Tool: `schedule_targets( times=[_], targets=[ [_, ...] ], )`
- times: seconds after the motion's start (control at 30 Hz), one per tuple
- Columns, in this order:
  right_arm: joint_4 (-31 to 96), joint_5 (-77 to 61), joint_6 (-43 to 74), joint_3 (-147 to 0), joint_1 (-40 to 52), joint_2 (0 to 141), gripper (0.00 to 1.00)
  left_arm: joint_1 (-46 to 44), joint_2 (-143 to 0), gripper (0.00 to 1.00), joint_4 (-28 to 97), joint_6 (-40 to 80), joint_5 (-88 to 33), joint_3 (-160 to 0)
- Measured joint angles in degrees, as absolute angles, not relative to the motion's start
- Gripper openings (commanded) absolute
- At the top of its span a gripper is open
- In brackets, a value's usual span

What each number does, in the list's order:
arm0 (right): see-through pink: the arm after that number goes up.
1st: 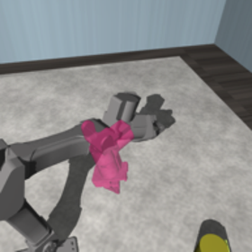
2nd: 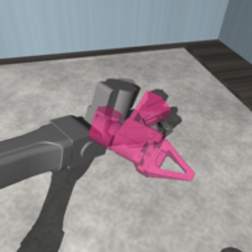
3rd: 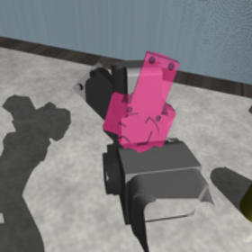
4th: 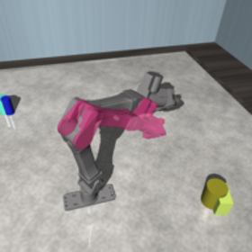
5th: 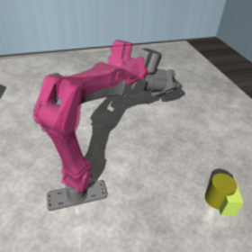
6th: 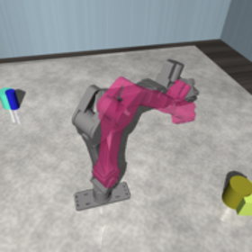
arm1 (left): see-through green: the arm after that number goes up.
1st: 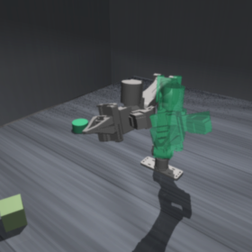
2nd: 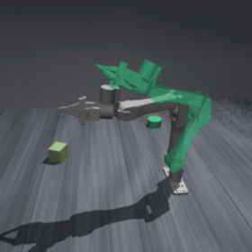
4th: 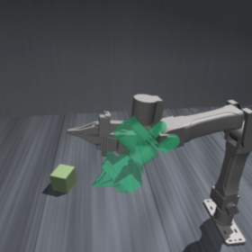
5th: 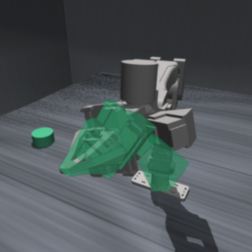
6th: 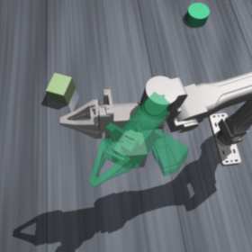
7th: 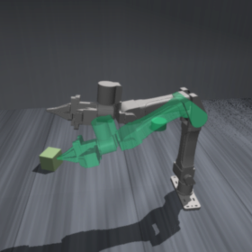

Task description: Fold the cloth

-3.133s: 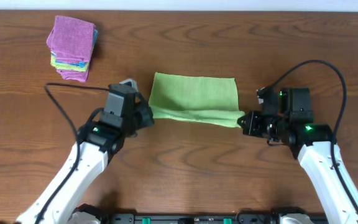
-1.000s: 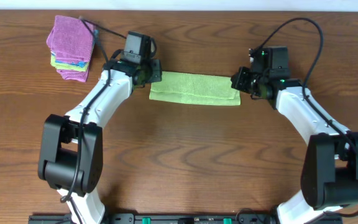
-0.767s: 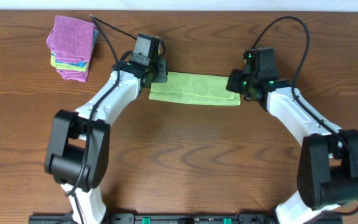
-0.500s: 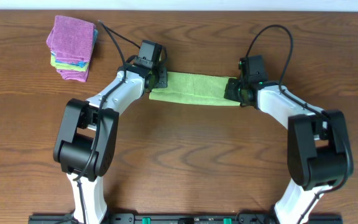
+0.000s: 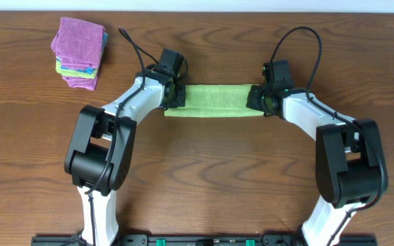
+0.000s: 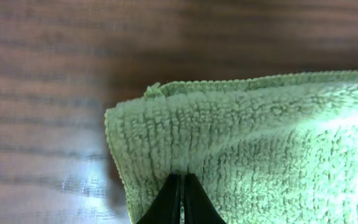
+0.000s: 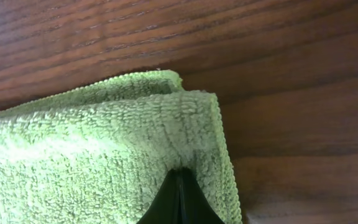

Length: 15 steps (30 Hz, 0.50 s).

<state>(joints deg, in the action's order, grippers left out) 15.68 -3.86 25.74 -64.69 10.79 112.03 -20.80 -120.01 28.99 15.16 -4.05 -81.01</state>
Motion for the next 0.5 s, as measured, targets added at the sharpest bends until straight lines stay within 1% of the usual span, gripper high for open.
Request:
schedule_targets(
  times=[0.27,0.4,0.43,0.47,0.5],
  targets=[
    [18.6,-5.5,25.7,-65.2,10.8,111.5,0.01,-20.8,-120.0,0.05,29.6,15.2,-4.1,-81.1],
    [19.9,-6.2,25.5,-64.3,10.8,107.5,0.01,-20.8,-120.0,0.05,29.5,15.2,-4.1,-81.1],
    [20.2,-6.4,25.2,-64.2,10.8,105.8,0.03,-20.8,-120.0,0.06,29.6,15.2,-4.1,-81.1],
    [20.5,-6.5,24.7,-64.2,10.8,103.4,0.15,-20.8,-120.0,0.06,29.6,15.2,-4.1,-81.1],
    [20.8,-6.6,24.1,-64.2,10.7,100.1,0.38,-20.8,-120.0,0.06,29.6,15.2,-4.1,-81.1]
  ],
)
